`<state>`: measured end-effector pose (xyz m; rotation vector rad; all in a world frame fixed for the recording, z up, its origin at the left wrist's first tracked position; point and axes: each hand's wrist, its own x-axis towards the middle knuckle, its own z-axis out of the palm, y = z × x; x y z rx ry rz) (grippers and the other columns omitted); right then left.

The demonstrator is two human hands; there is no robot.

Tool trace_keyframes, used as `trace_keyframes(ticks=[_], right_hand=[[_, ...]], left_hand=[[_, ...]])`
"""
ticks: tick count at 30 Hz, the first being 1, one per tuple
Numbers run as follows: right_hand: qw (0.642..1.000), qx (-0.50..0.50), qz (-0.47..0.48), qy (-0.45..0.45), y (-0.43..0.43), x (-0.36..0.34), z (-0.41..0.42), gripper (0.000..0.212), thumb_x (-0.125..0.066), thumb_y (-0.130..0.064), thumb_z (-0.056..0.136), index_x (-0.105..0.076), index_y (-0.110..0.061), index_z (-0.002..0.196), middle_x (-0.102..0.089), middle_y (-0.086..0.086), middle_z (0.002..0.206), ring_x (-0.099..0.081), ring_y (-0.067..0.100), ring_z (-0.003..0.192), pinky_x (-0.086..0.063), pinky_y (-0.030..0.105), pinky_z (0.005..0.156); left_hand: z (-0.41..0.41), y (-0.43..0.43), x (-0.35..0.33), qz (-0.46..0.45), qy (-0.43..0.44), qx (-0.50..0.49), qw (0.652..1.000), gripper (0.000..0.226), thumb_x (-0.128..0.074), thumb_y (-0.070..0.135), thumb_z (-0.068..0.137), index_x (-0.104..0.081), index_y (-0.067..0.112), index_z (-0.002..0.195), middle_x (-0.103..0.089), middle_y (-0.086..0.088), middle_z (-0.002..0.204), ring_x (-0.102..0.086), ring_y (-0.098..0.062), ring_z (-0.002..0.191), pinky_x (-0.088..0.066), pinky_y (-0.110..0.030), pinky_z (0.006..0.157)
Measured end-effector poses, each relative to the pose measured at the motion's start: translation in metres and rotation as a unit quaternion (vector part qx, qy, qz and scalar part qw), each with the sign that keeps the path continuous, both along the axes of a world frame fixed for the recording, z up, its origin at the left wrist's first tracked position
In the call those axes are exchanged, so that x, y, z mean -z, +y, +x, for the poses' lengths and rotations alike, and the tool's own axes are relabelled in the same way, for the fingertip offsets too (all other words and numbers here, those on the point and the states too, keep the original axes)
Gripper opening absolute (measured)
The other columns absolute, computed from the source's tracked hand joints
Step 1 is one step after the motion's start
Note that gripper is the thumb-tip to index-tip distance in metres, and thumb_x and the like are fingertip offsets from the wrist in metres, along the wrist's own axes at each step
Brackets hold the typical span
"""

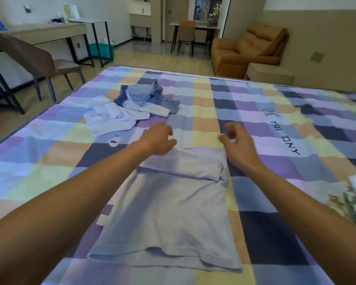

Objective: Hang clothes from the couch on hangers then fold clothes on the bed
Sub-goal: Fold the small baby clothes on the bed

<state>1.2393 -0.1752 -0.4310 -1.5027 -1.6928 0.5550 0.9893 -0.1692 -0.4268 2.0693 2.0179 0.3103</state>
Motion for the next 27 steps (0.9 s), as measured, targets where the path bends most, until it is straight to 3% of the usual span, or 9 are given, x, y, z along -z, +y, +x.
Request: trace_keyframes(ticks=[3,6,8,11,13,15,21,23,27], right_hand=[[0.979,-0.056,-0.089,-0.173,0.009,0.019,-0.019,0.084,-0.079,-0.040,0.084,-0.034,-0.018,0.152,-0.038,0.015,0.151,-0.039,0.033,0.139,-0.040,0.046,0.109],[0.946,-0.063,-0.227,-0.222,0.020,0.028,-0.024,0.122,-0.088,-0.050,0.071,-0.012,-0.017,0.161,-0.023,0.017,0.159,-0.027,0.039,0.146,-0.035,0.050,0.114],[0.943,-0.050,-0.244,-0.219,0.026,0.025,-0.024,0.115,-0.089,-0.045,0.071,-0.021,-0.010,0.156,-0.034,0.017,0.153,-0.037,0.038,0.139,-0.043,0.045,0.106],[0.939,-0.072,-0.259,-0.216,0.033,0.010,-0.024,0.072,-0.088,-0.029,0.074,-0.053,0.000,0.129,-0.058,0.014,0.123,-0.057,0.029,0.102,-0.047,0.034,0.078],[0.940,-0.082,-0.245,-0.221,0.035,0.000,-0.023,0.050,-0.086,-0.024,0.074,-0.060,0.000,0.110,-0.058,0.010,0.101,-0.055,0.024,0.086,-0.042,0.032,0.069],[0.954,-0.082,-0.208,-0.198,0.032,-0.012,-0.018,0.040,-0.086,-0.023,0.073,-0.061,-0.001,0.095,-0.053,0.007,0.087,-0.051,0.022,0.078,-0.038,0.032,0.064],[0.961,-0.198,-0.053,-0.188,-0.045,-0.044,0.009,0.032,-0.085,-0.019,0.073,-0.061,0.002,0.076,-0.047,0.002,0.064,-0.036,0.011,0.055,-0.028,0.031,0.053],[0.930,-0.267,-0.064,-0.244,-0.086,-0.048,0.021,0.026,-0.086,-0.023,0.074,-0.063,-0.012,0.079,-0.052,-0.006,0.071,-0.041,0.009,0.060,-0.032,0.028,0.056],[0.786,-0.356,-0.304,-0.404,-0.139,-0.055,0.031,0.045,-0.075,-0.068,0.069,-0.059,-0.036,0.096,-0.057,-0.012,0.097,-0.056,0.009,0.088,-0.051,0.032,0.083]], left_hand=[[-0.032,0.007,0.026,-0.043,0.003,-0.074,0.996,0.069,-0.057,0.049,0.097,-0.036,0.015,0.153,-0.036,-0.013,0.158,-0.034,-0.036,0.143,-0.032,-0.047,0.115],[-0.051,0.009,0.032,-0.070,-0.065,-0.090,0.991,0.081,-0.070,0.038,0.091,-0.029,0.010,0.155,-0.044,-0.016,0.153,-0.043,-0.034,0.138,-0.036,-0.038,0.111],[-0.059,0.010,0.029,-0.073,-0.105,-0.110,0.986,0.081,-0.079,0.030,0.085,-0.036,0.009,0.151,-0.049,-0.014,0.146,-0.050,-0.032,0.131,-0.040,-0.035,0.104],[-0.065,0.012,0.020,-0.075,-0.179,-0.113,0.975,0.052,-0.086,0.021,0.079,-0.064,0.005,0.122,-0.065,-0.010,0.118,-0.062,-0.027,0.104,-0.047,-0.031,0.085],[-0.065,0.009,0.012,-0.047,-0.240,-0.084,0.966,0.018,-0.081,0.008,0.081,-0.070,0.007,0.096,-0.066,-0.008,0.093,-0.060,-0.022,0.085,-0.044,-0.026,0.070],[-0.065,-0.006,-0.003,-0.003,-0.292,-0.042,0.956,0.019,-0.072,-0.006,0.084,-0.068,0.013,0.082,-0.059,-0.007,0.079,-0.051,-0.016,0.072,-0.038,-0.023,0.059],[-0.080,-0.098,-0.046,0.052,-0.273,0.170,0.945,0.006,-0.069,0.008,0.079,-0.065,0.012,0.082,-0.062,-0.013,0.082,-0.052,-0.015,0.074,-0.038,-0.029,0.065],[-0.081,-0.139,-0.051,-0.020,-0.236,0.241,0.941,0.010,-0.066,0.006,0.080,-0.066,0.015,0.084,-0.063,-0.005,0.083,-0.058,-0.019,0.075,-0.043,-0.032,0.068],[-0.085,-0.188,-0.036,-0.232,-0.106,0.285,0.924,0.035,-0.058,0.000,0.082,-0.072,0.030,0.093,-0.069,0.008,0.099,-0.064,-0.015,0.099,-0.047,-0.029,0.093]])
